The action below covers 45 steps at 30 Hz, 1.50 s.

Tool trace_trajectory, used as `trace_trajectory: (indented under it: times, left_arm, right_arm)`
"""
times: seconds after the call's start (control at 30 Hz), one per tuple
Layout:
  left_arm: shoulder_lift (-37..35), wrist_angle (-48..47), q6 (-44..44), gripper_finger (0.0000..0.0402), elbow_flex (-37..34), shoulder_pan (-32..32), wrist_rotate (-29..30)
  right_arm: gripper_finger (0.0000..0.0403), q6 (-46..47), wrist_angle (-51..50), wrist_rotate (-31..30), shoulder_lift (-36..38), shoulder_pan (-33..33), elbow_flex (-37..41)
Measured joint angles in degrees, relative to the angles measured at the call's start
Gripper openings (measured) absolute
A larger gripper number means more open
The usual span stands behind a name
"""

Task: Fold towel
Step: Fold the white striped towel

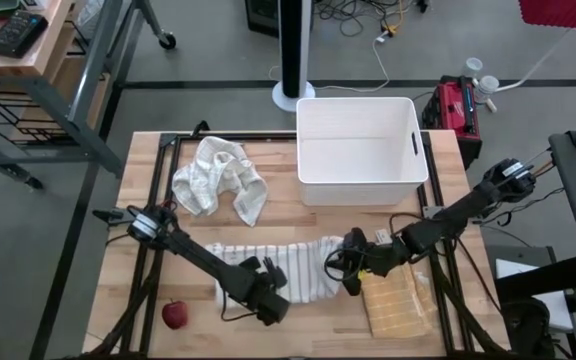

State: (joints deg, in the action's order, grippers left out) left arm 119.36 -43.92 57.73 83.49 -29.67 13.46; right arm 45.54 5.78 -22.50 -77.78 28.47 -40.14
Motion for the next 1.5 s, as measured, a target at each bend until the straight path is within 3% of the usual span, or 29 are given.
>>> trace_trajectory:
  times: [0.4,0.5,0.63,0.8,1.0,1.2,1.5]
  left_arm:
    - [0.21,11.3,-3.6,0.0075,0.9,3.05,4.62]
    - [0.06,11.69,-3.71,0.0074,2.5,3.0,8.31]
    - [-2.56,3.64,-3.02,0.0053,6.3,1.54,11.02]
    - [-4.69,-9.97,0.28,0.0008,7.95,-1.4,9.2]
    - [-6.15,-18.58,7.31,0.0005,7.48,-4.58,7.91]
    - [-5.75,-18.4,13.87,0.0001,3.7,-4.47,7.79]
    - [-5.76,-7.39,19.39,0.0,-8.1,-2.55,1.55]
  right_arm:
    - [0.0,-5.9,-1.16,0.46,0.0,-0.02,-5.99]
    - [0.0,-6.54,-1.29,0.18,-0.01,-0.02,-6.76]
    - [0.0,-6.93,-2.54,-0.04,-0.02,-0.02,-7.61]
    - [0.0,-7.63,-3.0,-0.03,-0.01,-0.1,-7.61]
    - [0.0,-8.06,-3.0,-0.07,0.0,-0.41,-7.63]
    - [0.0,-8.25,-2.57,-0.07,0.0,-0.68,-7.65]
    - [0.0,-8.22,-2.49,0.38,0.0,-0.66,-7.68]
